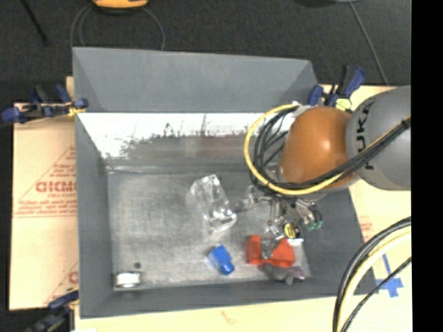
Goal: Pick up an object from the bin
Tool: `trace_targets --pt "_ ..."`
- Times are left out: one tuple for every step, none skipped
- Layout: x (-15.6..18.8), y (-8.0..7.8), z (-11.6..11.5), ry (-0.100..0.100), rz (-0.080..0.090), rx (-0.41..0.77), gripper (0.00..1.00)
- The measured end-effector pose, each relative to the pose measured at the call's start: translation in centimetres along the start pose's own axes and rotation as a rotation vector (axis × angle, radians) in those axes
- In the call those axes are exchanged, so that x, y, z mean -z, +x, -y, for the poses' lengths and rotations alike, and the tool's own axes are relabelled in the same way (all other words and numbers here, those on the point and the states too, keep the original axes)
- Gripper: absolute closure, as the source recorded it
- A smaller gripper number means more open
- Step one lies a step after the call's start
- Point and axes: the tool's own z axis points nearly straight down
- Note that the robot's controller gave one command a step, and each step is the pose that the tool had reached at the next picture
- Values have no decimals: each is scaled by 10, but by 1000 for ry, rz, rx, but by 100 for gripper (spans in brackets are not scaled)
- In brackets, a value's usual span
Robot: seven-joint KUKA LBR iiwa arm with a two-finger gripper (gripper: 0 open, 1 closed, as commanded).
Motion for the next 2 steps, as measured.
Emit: trace_targets --pt "-35 57 9 9 32 219 0" --pt "-35 59 10 8 23 221 100"
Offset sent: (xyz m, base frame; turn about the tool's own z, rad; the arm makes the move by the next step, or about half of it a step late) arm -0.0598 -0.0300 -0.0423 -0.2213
